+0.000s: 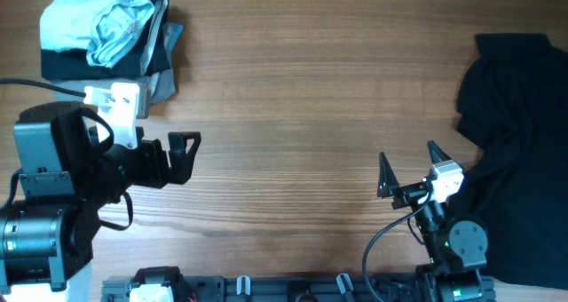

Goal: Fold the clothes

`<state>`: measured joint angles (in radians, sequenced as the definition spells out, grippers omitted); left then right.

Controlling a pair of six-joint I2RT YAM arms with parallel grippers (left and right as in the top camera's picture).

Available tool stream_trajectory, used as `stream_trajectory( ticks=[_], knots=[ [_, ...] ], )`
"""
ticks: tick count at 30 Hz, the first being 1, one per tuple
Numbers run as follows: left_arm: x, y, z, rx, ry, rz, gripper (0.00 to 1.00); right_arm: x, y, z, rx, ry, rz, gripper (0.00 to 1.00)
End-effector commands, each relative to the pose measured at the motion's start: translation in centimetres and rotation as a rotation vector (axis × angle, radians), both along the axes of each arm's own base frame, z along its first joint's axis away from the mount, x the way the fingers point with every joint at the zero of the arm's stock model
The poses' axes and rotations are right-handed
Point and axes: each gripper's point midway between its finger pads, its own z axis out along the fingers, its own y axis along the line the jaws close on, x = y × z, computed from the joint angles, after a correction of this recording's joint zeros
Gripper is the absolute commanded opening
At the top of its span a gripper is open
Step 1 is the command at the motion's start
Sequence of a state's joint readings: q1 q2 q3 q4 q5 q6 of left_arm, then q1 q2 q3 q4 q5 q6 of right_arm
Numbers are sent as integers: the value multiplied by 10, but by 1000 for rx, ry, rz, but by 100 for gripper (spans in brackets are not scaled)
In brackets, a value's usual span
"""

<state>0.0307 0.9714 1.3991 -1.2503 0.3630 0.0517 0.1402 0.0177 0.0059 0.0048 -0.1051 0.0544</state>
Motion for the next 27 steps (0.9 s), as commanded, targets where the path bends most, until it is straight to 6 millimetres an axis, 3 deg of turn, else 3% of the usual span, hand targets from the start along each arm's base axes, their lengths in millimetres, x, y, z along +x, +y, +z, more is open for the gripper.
stream_trajectory(
  ticks=[1, 21, 24, 27],
  knots=[
    [0, -1, 4, 18, -22, -16, 100, -1, 2, 4, 1, -18, 13, 100],
    [0, 0, 5, 19, -23, -15, 100, -1, 2, 4, 1, -18, 13, 100],
    [6, 4, 14, 32, -89, 9, 100, -1, 2, 4, 1, -18, 13, 100],
    [25, 4, 32, 10, -256, 29, 100, -1, 2, 4, 1, -18, 13, 100]
  ],
)
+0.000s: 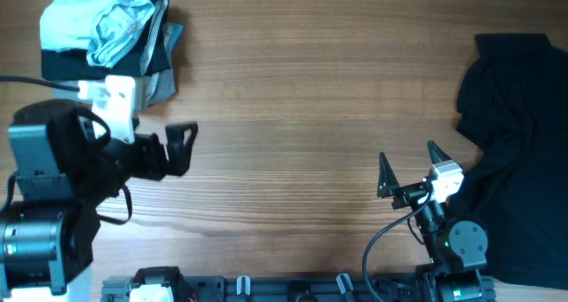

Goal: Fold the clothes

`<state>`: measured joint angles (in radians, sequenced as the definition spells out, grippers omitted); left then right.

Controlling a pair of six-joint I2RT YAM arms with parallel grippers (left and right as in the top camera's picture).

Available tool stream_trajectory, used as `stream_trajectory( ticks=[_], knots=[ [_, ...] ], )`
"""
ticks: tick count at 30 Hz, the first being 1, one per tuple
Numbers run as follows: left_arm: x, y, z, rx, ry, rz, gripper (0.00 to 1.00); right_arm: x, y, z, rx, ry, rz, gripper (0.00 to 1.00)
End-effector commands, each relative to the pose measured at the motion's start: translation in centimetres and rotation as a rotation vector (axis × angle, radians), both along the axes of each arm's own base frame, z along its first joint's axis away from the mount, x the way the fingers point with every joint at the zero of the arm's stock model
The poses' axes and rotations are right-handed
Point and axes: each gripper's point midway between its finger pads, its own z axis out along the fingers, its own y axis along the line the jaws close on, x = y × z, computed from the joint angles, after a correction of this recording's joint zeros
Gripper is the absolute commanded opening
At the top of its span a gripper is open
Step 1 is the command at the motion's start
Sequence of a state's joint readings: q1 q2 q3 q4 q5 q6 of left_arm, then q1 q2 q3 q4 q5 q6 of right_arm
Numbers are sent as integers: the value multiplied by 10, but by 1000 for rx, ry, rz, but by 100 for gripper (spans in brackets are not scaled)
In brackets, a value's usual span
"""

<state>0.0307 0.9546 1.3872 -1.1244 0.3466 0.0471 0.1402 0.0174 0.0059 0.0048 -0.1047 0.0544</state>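
Observation:
A loose black garment (pixel 519 151) lies crumpled at the table's right edge. At the far left sits a stack of folded clothes (pixel 106 40), dark and grey below, with a light blue piece (pixel 98 25) on top. My left gripper (pixel 184 147) hovers just below that stack, its black fingers apart and holding nothing. Near the front edge, just left of the black garment, my right gripper (pixel 408 169) stands open with nothing between its fingers.
The wooden table (pixel 302 98) stretches between the stack and the black garment. The arm bases and a rail with clips (pixel 293 289) run along the front edge. The left arm's bulky body (pixel 49 204) fills the lower left corner.
My left gripper has shifted slightly to the left and towards the back. The right arm and both piles of clothes have not moved.

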Motion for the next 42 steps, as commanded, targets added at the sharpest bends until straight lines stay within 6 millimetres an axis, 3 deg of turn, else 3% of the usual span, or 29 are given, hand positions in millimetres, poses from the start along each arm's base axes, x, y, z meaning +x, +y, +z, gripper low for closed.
stream_trajectory(
  ticks=[1, 4, 9, 13, 19, 25, 31, 42],
  knots=[
    [11, 1, 14, -9, -176, 24, 100, -1, 2, 4, 1, -18, 14, 100],
    [20, 7, 14, -30, -304, 74, 100, -1, 2, 4, 1, -18, 14, 100],
    [13, 15, -10, -76, -448, 142, 100, -1, 2, 4, 2, -18, 14, 100],
    [-3, 34, -44, -152, -474, 290, 100, -1, 2, 4, 1, -18, 14, 100],
    [-19, 43, -77, -166, -609, 328, 100, -1, 2, 4, 2, -18, 14, 100],
    [-12, 44, -120, -174, -668, 322, 100, -1, 2, 4, 1, -18, 14, 100],
    [-3, 43, -175, -169, -563, 321, 100, -1, 2, 4, 1, -18, 14, 100],
    [-2, 43, -175, -167, -564, 318, 100, -1, 2, 4, 1, -18, 14, 100]
  ],
)
